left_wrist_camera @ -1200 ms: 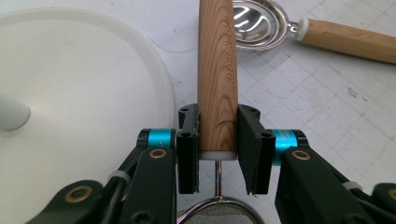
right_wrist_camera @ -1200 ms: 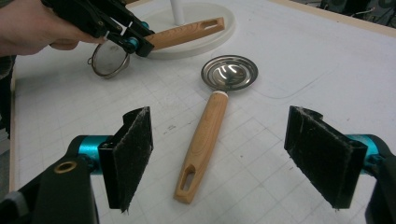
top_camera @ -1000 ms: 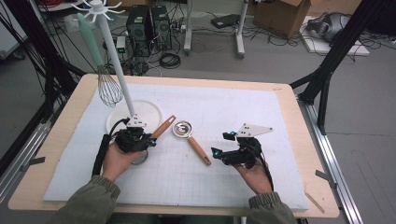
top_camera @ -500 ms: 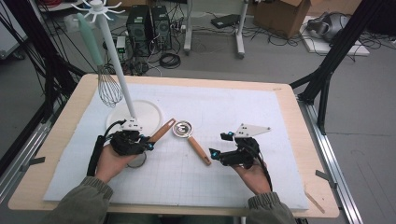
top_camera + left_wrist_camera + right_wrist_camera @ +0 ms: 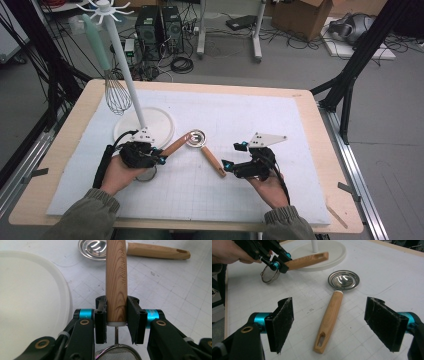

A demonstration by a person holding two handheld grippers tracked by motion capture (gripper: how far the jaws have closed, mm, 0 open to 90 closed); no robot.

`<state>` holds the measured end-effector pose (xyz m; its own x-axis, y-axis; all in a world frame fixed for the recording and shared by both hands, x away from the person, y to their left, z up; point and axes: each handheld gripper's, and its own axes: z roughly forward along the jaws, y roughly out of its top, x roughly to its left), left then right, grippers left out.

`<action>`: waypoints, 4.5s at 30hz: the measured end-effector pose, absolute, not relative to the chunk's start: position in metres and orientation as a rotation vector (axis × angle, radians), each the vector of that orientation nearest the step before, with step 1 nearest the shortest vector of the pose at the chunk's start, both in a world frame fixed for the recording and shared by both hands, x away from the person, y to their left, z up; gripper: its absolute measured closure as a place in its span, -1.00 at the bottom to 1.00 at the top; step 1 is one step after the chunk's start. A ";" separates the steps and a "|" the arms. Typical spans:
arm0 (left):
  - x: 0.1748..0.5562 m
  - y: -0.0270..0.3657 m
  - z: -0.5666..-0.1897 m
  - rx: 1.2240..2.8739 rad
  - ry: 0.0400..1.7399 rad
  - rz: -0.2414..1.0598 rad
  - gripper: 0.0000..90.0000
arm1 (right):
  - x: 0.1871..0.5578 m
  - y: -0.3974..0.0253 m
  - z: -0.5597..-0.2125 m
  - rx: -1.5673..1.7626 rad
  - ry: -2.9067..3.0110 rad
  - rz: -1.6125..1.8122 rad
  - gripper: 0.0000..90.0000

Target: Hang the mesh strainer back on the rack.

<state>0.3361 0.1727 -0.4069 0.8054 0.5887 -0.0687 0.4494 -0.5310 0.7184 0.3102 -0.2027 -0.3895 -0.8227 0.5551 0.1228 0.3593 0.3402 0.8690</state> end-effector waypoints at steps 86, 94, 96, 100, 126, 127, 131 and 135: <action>0.297 0.152 -0.371 2.119 0.418 0.059 0.34 | 0.325 -0.101 -0.362 0.524 2.673 1.884 0.61; 0.294 0.148 -0.365 2.097 0.375 0.048 0.58 | 0.321 -0.100 -0.353 0.453 2.660 1.914 0.60; 0.293 0.149 -0.364 2.096 0.372 0.050 0.58 | 0.319 -0.101 -0.352 0.447 2.654 1.906 0.56; 0.292 0.152 -0.362 2.068 0.381 0.066 0.58 | 0.317 -0.106 -0.351 0.466 2.632 1.898 0.19; 0.296 0.184 -0.346 1.954 0.455 0.132 0.58 | 0.299 -0.186 -0.358 0.647 2.432 1.730 -0.27; 0.296 0.185 -0.346 1.951 0.460 0.133 0.58 | 0.299 -0.188 -0.359 0.654 2.431 1.719 -0.28; 0.297 0.187 -0.345 1.945 0.468 0.136 0.58 | 0.296 -0.195 -0.362 0.676 2.420 1.695 -0.30; 0.298 0.189 -0.344 1.944 0.476 0.146 0.58 | 0.296 -0.201 -0.366 0.688 2.413 1.666 -0.32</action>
